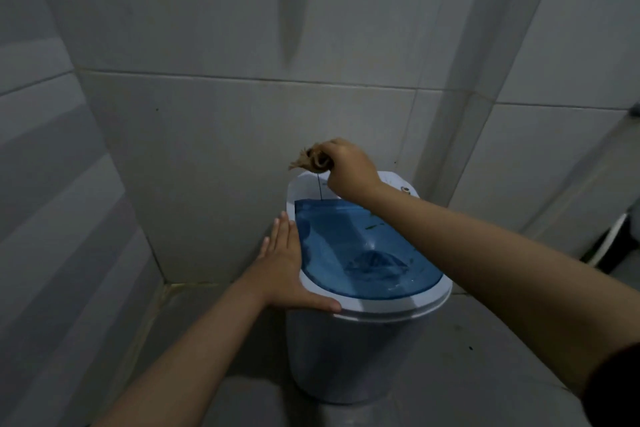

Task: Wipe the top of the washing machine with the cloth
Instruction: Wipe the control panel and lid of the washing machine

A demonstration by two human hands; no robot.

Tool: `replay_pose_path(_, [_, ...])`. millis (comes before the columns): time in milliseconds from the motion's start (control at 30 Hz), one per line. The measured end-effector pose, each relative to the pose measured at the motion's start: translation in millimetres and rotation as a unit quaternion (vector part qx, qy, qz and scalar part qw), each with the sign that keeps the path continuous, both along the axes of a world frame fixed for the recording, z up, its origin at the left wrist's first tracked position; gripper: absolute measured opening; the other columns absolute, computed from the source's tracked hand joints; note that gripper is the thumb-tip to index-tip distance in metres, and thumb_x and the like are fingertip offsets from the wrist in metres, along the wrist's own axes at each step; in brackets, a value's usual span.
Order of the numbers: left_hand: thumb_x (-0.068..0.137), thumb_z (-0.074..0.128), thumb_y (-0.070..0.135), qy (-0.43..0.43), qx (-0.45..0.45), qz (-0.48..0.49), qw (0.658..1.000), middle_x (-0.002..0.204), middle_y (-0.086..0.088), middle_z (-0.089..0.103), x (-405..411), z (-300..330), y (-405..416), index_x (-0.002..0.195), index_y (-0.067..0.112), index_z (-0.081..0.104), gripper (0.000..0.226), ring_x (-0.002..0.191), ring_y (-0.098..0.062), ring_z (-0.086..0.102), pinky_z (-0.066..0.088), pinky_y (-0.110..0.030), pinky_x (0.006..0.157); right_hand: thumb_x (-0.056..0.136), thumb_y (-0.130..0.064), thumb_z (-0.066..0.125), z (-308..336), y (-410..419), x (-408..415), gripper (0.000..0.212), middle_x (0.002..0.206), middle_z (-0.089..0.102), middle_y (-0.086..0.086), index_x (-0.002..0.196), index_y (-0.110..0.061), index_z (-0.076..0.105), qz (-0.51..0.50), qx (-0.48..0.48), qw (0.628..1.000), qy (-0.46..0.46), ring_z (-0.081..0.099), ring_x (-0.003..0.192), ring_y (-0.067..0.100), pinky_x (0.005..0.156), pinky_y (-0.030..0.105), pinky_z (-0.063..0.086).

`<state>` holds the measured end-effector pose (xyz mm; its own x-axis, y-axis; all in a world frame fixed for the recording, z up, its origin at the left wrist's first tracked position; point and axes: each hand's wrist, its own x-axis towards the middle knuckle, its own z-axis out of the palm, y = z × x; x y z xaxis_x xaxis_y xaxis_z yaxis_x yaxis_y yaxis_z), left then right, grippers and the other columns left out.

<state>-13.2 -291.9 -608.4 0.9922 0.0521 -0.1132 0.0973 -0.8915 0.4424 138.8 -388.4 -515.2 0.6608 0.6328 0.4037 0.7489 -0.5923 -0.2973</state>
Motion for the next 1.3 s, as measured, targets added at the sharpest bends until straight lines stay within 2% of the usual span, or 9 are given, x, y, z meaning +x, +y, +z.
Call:
replay_pose_path(67, [0.040,0.060,0.088,0.002,0.002,-0.001,1.000,0.148,-0.007,-0.044,1.3,-0.5,0.7,0.143,0.013,-0.033,0.157,0.137,-0.023,-0.038,-0.014,-0.044,0.115,0.074,0.010,0.052,-5.9,17.5,14.8,0.046,0.122,0.060,0.018,0.118,-0.004,0.060,-0.013,-0.033,0.999,-0.002,0.057,0.107,0.038,0.080,0.038,0.049])
replay_pose_path(233, [0.044,0.063,0.085,0.005,0.003,-0.006,1.000,0.148,-0.007,-0.045,1.9,-2.0,1.1,0.142,0.012,-0.035,0.156,0.137,-0.024,-0.038,-0.014,-0.044,0.116,0.085,0.001,0.053,-25.3,29.4,27.1,0.047,0.136,0.050,0.015,0.131,-0.010,0.051,-0.010,-0.232,0.972,0.027,0.053,0.118,0.037,0.095,0.039,0.045])
replay_pose_path(567, [0.047,0.066,0.082,0.008,-0.004,-0.004,1.000,0.149,-0.007,-0.043,-0.3,2.2,-1.5,0.143,0.012,-0.033,0.154,0.138,-0.024,-0.037,-0.014,-0.043,0.115,0.081,0.006,0.050,-36.3,-7.8,-3.5,0.060,0.143,0.047,0.009,0.137,-0.016,0.047,0.038,-0.221,0.975,0.007,0.052,0.121,0.034,0.097,0.041,0.045])
replay_pose_path(733, [0.048,0.065,0.082,0.007,-0.014,-0.005,1.000,0.150,-0.007,-0.042,-2.0,3.5,-1.5,0.143,0.014,-0.033,0.153,0.138,-0.024,-0.037,-0.013,-0.044,0.115,0.075,0.005,0.054,-16.8,-26.4,-14.1,0.052,0.116,0.066,0.012,0.123,-0.014,0.059,0.043,-0.245,0.967,0.045,0.059,0.104,0.032,0.079,0.034,0.045])
replay_pose_path(867, [0.049,0.066,0.081,0.004,-0.014,-0.009,1.000,0.151,-0.009,-0.040,-2.8,4.0,-1.6,0.143,0.012,-0.032,0.153,0.138,-0.025,-0.036,-0.013,-0.044,0.115,0.074,0.009,0.050,20.5,-32.8,1.7,0.046,0.103,0.065,0.009,0.113,-0.010,0.064,0.032,-0.228,0.963,0.137,0.057,0.093,0.023,0.075,0.030,0.042])
replay_pose_path(967, [0.048,0.066,0.081,0.010,-0.010,-0.009,1.000,0.150,-0.009,-0.041,-1.1,4.6,-1.1,0.143,0.011,-0.032,0.154,0.138,-0.025,-0.036,-0.012,-0.045,0.117,0.075,0.008,0.052,35.7,-29.5,21.8,0.045,0.096,0.060,0.004,0.116,-0.009,0.063,-0.003,-0.151,0.985,0.084,0.055,0.090,0.022,0.075,0.030,0.042])
replay_pose_path(1100, [0.048,0.065,0.082,0.016,-0.007,-0.012,1.000,0.148,-0.009,-0.043,-0.2,3.3,0.1,0.142,0.010,-0.034,0.154,0.137,-0.025,-0.037,-0.013,-0.045,0.115,0.076,0.005,0.057,27.5,-18.9,45.8,0.043,0.111,0.068,0.016,0.116,-0.010,0.063,-0.050,-0.120,0.992,-0.004,0.061,0.101,0.034,0.078,0.036,0.049])
replay_pose_path(1233, [0.046,0.064,0.084,0.013,-0.006,-0.013,1.000,0.148,-0.008,-0.044,1.5,0.5,1.2,0.142,0.011,-0.034,0.155,0.137,-0.025,-0.037,-0.013,-0.044,0.115,0.081,-0.005,0.059,-2.6,-15.4,55.7,0.041,0.120,0.064,0.015,0.121,-0.013,0.060,-0.060,-0.237,0.969,0.029,0.059,0.107,0.035,0.085,0.038,0.049])
replay_pose_path(1300, [0.045,0.065,0.084,0.011,-0.007,-0.012,1.000,0.148,-0.008,-0.044,2.4,-0.4,1.1,0.142,0.011,-0.034,0.156,0.137,-0.025,-0.037,-0.014,-0.043,0.114,0.081,-0.012,0.062,-13.4,-17.6,55.9,0.042,0.122,0.063,0.014,0.123,-0.014,0.057,-0.062,-0.244,0.967,0.037,0.058,0.109,0.035,0.086,0.037,0.048])
